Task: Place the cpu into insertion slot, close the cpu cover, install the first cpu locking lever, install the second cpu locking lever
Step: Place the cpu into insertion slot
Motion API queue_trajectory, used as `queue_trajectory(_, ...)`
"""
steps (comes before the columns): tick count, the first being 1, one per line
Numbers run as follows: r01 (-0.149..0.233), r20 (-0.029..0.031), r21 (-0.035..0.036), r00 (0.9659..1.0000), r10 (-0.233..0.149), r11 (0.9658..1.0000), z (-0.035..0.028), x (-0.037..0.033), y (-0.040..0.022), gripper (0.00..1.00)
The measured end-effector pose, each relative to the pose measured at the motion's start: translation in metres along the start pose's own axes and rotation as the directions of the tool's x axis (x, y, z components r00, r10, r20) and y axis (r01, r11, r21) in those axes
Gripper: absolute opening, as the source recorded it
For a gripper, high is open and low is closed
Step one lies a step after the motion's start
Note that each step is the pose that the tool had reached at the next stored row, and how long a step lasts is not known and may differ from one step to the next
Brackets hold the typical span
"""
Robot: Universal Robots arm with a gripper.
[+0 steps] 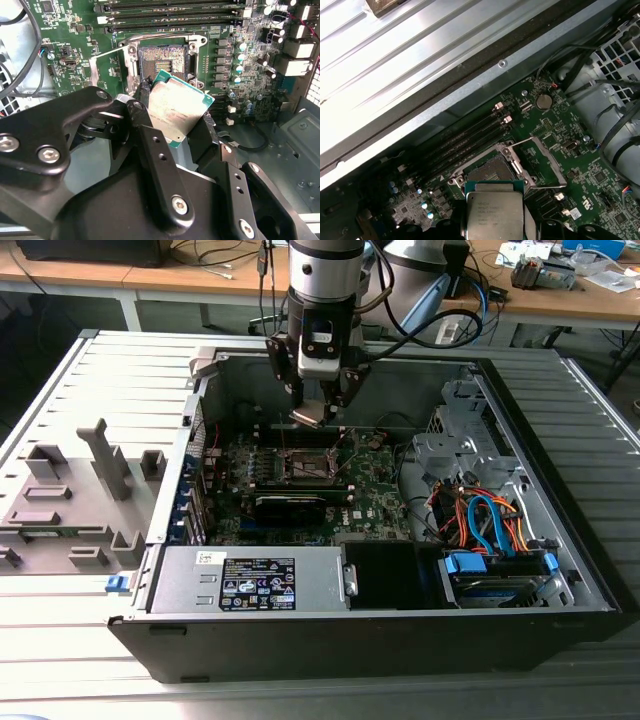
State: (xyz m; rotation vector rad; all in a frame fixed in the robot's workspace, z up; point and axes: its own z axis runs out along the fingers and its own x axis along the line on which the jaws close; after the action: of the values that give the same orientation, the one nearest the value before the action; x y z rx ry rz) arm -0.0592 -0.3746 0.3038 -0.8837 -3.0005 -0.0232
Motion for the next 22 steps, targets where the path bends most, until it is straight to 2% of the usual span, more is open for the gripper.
queue_trajectory(22,-0.026,0.0003,-0.0005,0.9997,0.026,0.9997,0.0001,0.0000,0.0000,0.55)
